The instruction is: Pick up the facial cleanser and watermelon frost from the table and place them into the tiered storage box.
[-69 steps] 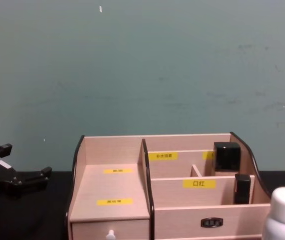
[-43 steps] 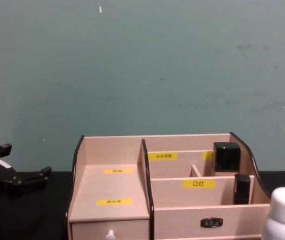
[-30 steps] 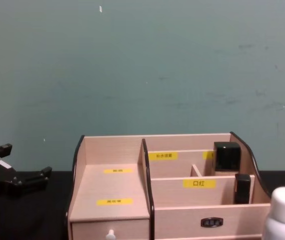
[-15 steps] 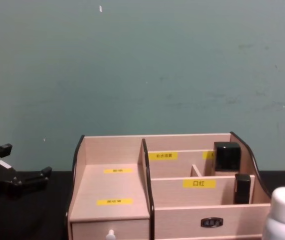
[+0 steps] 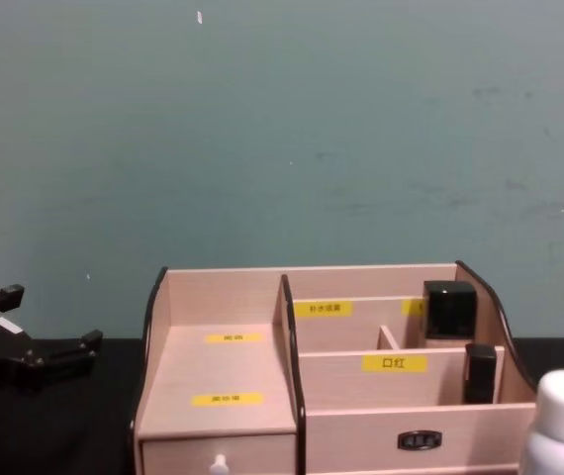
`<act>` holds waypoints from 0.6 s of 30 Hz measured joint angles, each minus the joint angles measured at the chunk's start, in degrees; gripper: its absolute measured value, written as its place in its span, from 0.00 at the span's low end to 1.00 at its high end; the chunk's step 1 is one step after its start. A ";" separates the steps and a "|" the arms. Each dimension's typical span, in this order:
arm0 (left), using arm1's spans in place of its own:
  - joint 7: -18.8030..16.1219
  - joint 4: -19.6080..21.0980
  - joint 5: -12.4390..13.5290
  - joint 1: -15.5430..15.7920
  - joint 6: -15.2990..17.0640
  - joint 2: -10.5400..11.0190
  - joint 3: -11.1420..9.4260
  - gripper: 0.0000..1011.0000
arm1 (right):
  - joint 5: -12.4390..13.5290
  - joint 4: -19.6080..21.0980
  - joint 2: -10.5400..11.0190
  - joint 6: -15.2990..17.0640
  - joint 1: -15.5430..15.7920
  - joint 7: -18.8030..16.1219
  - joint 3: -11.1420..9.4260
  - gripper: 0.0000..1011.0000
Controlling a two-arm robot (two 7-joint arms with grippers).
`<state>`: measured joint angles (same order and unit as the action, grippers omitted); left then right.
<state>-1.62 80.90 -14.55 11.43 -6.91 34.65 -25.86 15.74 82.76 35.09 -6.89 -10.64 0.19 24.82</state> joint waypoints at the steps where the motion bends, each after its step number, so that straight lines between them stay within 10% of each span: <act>1: 0.00 0.00 0.01 0.00 0.00 0.00 0.00 1.00 | 1.01 1.54 0.51 0.20 0.45 -1.33 -0.56 0.99; 18: 0.00 0.00 0.00 0.00 0.00 0.00 0.00 1.00 | 9.01 20.28 4.24 8.55 3.73 -11.12 -5.21 0.99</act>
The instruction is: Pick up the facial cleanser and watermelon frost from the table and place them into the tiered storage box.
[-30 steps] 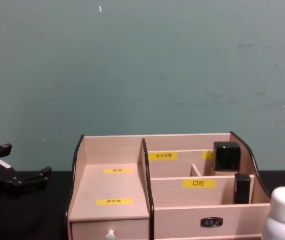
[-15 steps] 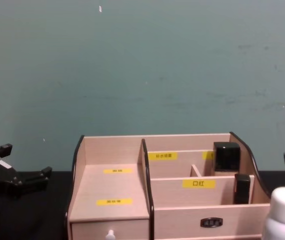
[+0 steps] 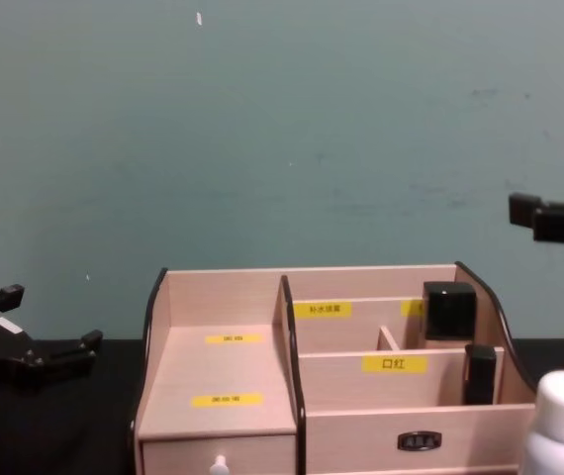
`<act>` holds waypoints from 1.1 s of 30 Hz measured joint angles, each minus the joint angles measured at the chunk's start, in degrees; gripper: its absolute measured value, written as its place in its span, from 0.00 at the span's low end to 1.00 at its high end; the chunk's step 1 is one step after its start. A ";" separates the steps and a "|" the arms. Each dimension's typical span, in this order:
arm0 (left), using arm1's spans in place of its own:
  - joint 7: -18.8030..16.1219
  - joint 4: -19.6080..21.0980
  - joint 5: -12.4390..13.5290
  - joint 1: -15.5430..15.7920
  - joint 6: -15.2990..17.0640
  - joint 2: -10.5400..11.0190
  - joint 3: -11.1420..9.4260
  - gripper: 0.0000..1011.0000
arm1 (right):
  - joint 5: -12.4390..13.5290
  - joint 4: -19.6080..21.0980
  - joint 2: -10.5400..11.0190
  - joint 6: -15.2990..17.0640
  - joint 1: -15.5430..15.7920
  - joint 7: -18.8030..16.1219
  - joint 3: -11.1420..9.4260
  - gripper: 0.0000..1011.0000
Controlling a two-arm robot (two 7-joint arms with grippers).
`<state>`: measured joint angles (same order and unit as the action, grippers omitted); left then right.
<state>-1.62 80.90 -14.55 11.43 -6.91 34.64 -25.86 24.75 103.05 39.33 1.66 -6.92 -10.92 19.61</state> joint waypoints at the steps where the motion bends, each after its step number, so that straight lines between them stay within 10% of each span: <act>1: 0.00 0.00 0.00 0.00 0.00 0.00 0.00 1.00 | 0.42 0.87 0.16 0.64 0.30 -0.22 -0.25 0.99; 18: 0.00 0.00 0.00 0.00 0.00 0.00 0.00 1.00 | 5.27 17.12 1.55 19.23 7.50 1.95 -4.41 0.99; 33: 0.00 0.00 0.00 0.00 0.00 0.00 0.00 1.00 | 1.82 23.38 0.69 19.12 21.26 8.36 -8.58 0.99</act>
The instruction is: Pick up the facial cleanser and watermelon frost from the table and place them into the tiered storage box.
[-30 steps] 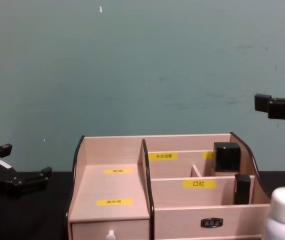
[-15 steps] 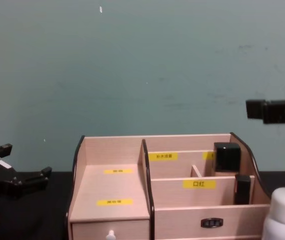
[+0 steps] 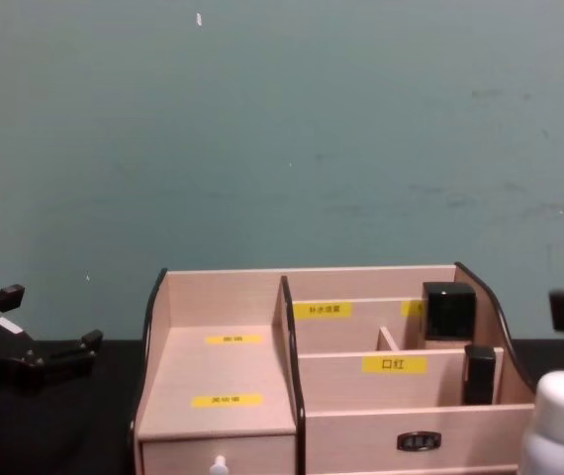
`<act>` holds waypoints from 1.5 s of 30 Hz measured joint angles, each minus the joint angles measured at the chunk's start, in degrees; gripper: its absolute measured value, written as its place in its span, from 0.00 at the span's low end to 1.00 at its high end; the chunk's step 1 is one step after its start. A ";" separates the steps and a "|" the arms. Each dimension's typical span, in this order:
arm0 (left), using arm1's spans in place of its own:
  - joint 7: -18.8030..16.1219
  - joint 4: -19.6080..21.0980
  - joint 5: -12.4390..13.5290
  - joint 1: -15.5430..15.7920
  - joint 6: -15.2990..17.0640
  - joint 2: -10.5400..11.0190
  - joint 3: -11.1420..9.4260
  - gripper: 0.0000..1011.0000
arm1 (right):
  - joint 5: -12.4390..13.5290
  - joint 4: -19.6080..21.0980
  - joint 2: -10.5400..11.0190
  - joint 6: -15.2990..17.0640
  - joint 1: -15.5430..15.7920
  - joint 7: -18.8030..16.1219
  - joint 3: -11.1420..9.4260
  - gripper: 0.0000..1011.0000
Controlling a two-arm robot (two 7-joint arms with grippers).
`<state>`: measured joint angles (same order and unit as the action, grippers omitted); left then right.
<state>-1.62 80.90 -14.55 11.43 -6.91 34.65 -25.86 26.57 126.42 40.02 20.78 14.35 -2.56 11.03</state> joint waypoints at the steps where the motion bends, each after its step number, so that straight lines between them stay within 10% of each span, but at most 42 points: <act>1: 0.00 0.00 0.00 0.00 0.00 0.00 0.00 1.00 | -0.22 -0.13 -0.19 -0.51 0.52 0.13 -0.11 0.99; 12: 0.00 0.00 0.00 0.00 0.00 0.00 0.00 1.00 | -2.02 -4.73 -3.31 -7.11 4.12 -1.07 -0.17 0.99; 45: 0.00 0.00 0.00 0.00 0.00 0.00 0.00 1.00 | -3.36 -18.17 -10.76 -11.05 -1.19 -9.60 2.14 0.99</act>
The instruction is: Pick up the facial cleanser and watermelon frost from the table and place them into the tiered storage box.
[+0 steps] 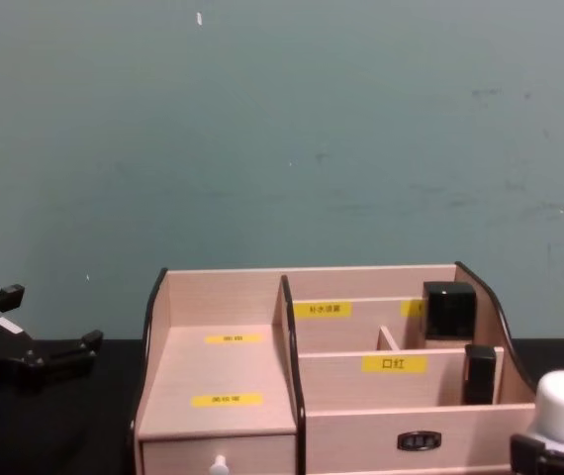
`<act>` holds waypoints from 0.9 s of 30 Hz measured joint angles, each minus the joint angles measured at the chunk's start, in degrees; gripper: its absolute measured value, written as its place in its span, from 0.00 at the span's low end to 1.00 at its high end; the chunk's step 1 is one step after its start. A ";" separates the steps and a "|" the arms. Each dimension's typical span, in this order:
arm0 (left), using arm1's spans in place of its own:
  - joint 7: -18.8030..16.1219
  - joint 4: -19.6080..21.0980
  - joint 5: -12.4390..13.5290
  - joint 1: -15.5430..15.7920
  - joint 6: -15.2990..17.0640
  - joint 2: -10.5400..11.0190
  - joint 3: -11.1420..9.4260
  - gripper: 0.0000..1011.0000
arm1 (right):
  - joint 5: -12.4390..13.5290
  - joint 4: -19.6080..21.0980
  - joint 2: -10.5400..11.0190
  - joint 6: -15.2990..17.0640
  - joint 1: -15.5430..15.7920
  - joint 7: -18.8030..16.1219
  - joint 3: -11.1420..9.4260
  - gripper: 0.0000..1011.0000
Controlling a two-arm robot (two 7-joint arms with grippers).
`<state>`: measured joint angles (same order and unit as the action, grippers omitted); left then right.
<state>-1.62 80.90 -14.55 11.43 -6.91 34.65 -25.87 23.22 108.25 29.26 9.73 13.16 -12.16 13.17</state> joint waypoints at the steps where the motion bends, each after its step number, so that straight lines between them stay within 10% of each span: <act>1: 0.00 0.00 0.00 0.00 0.00 0.00 0.00 1.00 | -0.03 -0.29 -0.15 -0.06 -0.13 -0.20 0.00 0.99; 27: 0.00 0.00 0.00 0.00 0.00 0.00 0.00 1.00 | 0.20 -6.99 -3.68 -1.55 -3.69 -4.06 0.05 0.99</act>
<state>-1.62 80.90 -14.55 11.43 -6.91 34.65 -25.86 23.41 101.26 25.58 8.18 9.46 -16.21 13.23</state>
